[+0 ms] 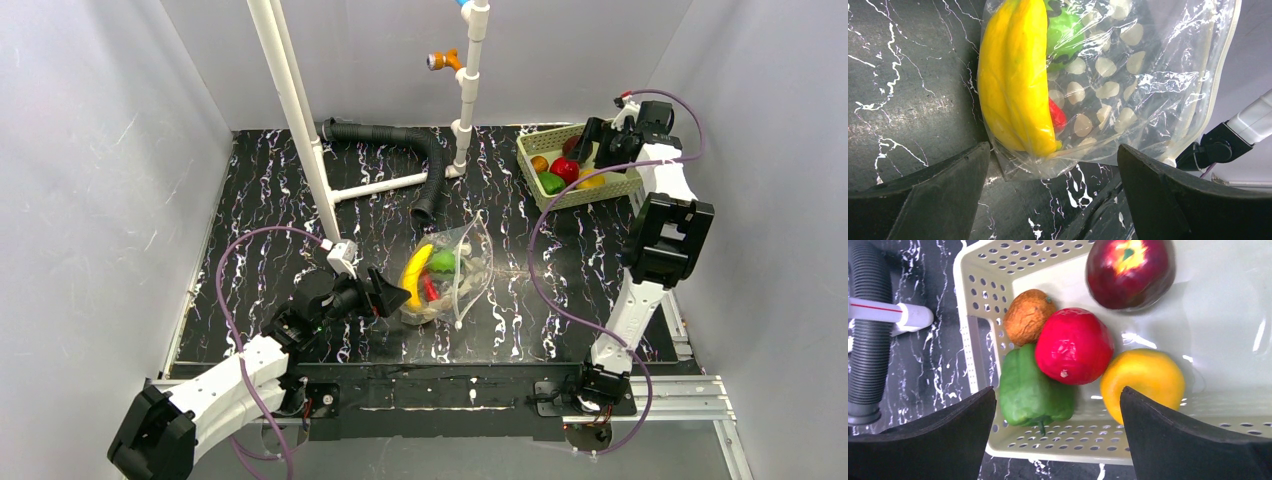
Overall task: Open the zip-top bag and remove the fake food
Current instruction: Place the fake fruit in the bin, then pick up the fake fruit from the zipper food storage bag.
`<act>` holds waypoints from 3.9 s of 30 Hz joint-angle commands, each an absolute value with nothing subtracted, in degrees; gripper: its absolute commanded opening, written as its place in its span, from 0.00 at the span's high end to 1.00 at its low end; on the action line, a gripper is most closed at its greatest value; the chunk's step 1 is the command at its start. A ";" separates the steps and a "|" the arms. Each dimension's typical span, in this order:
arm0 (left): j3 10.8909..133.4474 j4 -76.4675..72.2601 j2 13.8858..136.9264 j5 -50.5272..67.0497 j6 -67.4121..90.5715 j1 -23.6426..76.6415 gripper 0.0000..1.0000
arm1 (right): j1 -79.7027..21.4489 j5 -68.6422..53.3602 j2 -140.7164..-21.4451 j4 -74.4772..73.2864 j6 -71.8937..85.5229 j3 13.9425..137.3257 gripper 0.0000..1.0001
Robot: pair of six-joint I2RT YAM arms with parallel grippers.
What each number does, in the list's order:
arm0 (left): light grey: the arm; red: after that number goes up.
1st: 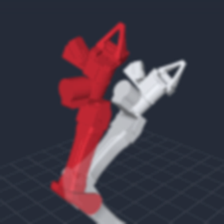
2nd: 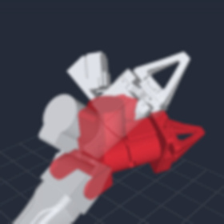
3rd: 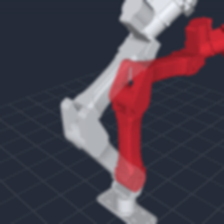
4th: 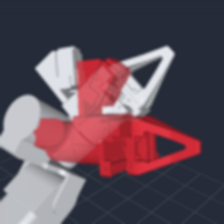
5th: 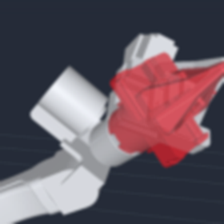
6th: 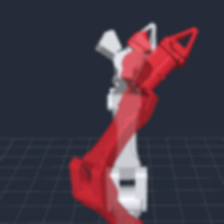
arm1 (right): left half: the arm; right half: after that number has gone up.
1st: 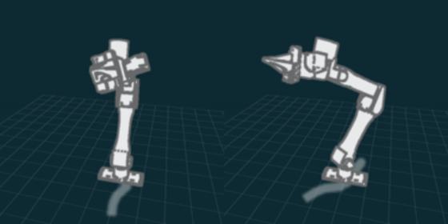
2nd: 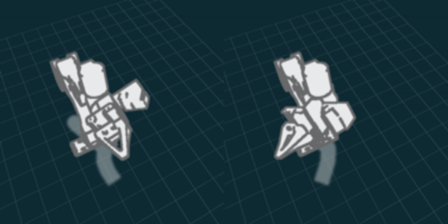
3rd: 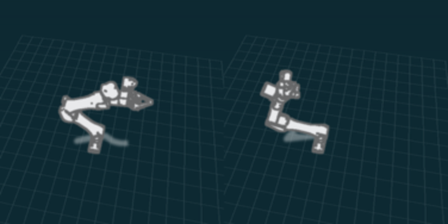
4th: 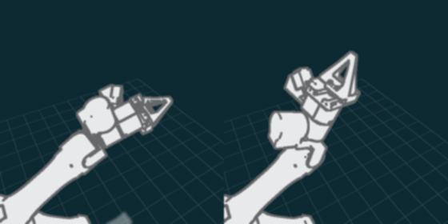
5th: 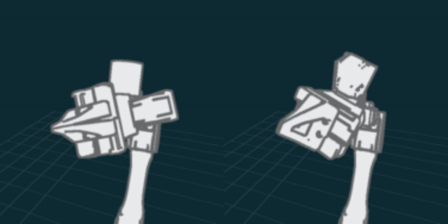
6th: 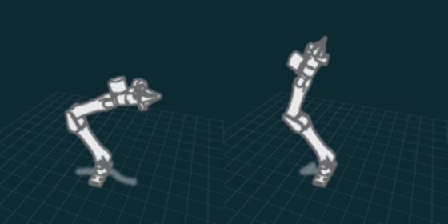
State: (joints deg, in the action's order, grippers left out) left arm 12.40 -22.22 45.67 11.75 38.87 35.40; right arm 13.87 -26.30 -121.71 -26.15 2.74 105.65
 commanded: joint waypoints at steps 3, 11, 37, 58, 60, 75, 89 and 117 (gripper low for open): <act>13.62 -21.62 43.99 10.46 39.76 35.16 0.02 | 14.10 -31.41 -113.52 -20.30 6.26 99.96 0.02; 13.36 -22.03 43.37 11.15 39.76 35.16 0.02 | 14.13 -35.26 -108.82 -18.08 7.20 94.45 0.02; 16.24 -24.08 45.78 15.89 40.88 35.16 0.02 | 0.27 -57.33 -77.54 -12.42 0.80 66.95 0.00; 16.61 -26.47 49.55 16.34 41.92 35.16 0.02 | -19.75 -57.72 -70.40 -43.12 -41.17 69.83 0.18; 16.46 -26.81 49.72 16.43 42.06 35.16 0.02 | -20.88 -56.67 -70.47 -42.05 -42.10 68.27 0.24; 15.51 -28.80 50.78 16.63 42.70 35.16 0.02 | -27.61 -43.20 -75.11 -28.05 -34.61 61.96 0.60; 16.87 -31.53 56.78 15.95 41.55 35.16 0.02 | -30.63 -39.19 -79.21 -21.46 -29.91 59.63 0.60; 19.04 -33.66 65.13 16.14 37.97 35.16 0.15 | -31.73 -42.64 -80.07 -24.71 -48.35 56.44 0.60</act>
